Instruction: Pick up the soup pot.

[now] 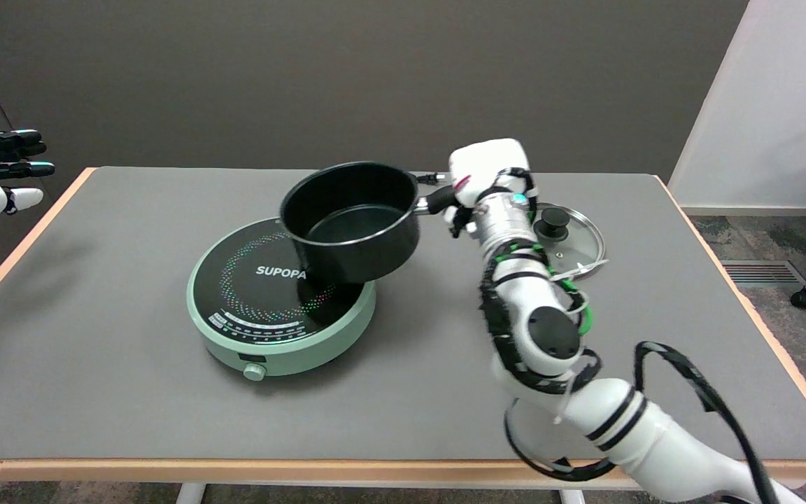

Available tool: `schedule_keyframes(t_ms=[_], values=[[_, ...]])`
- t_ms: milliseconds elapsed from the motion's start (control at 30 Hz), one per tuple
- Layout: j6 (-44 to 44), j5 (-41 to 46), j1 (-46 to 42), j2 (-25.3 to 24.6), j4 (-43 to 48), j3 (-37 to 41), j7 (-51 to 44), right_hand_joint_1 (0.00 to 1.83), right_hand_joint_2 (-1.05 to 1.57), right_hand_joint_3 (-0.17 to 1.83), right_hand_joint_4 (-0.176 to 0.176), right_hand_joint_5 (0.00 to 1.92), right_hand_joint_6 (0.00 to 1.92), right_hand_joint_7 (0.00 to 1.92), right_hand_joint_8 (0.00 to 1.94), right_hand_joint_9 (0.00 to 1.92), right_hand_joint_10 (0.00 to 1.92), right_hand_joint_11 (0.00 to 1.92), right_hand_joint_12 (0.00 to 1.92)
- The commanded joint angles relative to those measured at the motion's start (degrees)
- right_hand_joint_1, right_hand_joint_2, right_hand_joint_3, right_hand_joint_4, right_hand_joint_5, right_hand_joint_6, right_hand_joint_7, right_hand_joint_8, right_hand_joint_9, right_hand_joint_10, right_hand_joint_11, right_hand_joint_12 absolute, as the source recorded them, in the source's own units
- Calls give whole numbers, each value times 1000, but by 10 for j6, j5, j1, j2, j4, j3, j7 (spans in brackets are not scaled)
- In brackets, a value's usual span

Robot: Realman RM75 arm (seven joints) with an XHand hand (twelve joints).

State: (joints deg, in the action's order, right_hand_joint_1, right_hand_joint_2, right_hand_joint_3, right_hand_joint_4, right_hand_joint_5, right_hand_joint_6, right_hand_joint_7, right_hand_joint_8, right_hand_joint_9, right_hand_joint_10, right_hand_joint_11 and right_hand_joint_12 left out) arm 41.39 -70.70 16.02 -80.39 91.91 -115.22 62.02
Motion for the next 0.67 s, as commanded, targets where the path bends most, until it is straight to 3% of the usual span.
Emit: schedule_keyframes(t_ms=[33, 667], values=[[-115, 41, -107, 108, 101, 171, 100, 909, 978, 804, -60, 1888, 1888, 1888, 1888, 1888, 1888, 1888, 1888], [-195, 35, -221, 117, 87, 379, 382, 912, 937, 881, -62, 1884, 1884, 1884, 1884, 1884, 1884, 1884, 1884]])
